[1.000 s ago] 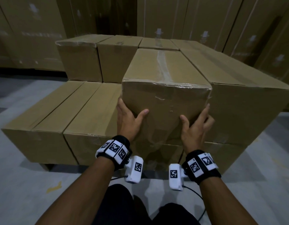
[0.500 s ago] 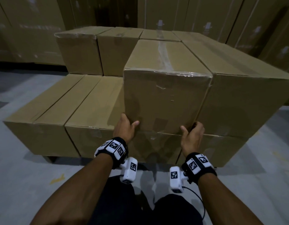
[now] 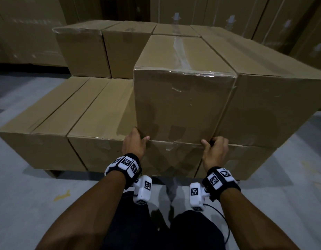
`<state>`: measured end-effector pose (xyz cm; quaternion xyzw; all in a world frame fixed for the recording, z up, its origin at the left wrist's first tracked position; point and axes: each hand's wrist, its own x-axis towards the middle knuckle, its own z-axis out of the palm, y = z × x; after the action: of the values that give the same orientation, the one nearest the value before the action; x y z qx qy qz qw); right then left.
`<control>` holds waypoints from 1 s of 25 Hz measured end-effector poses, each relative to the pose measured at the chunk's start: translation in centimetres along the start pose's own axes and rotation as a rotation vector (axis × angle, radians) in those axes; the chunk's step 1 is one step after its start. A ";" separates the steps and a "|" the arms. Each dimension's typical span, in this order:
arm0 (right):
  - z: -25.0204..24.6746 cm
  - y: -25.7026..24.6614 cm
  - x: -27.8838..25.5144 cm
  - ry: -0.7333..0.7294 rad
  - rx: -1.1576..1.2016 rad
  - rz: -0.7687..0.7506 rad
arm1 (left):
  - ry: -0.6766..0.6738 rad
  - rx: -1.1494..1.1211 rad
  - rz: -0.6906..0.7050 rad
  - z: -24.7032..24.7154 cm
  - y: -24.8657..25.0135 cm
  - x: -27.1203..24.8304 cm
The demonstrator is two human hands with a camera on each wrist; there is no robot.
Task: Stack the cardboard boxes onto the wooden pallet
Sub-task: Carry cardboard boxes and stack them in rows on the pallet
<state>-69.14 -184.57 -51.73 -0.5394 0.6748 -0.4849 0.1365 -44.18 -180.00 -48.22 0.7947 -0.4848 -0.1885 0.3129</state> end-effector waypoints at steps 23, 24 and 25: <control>0.1 0.3 0.1 -0.043 -0.147 0.039 | 0.137 -0.030 0.003 1.6 -0.9 0.0; 0.1 0.3 0.2 -0.048 -0.151 0.046 | 0.136 -0.021 -0.001 1.6 -0.9 -0.1; 0.1 0.3 0.2 -0.053 -0.152 0.054 | 0.138 -0.015 -0.002 1.6 -0.9 -0.1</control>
<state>-69.33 -184.82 -51.99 -0.5424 0.7202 -0.4139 0.1258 -44.64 -180.10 -49.98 0.8040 -0.4599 -0.1373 0.3511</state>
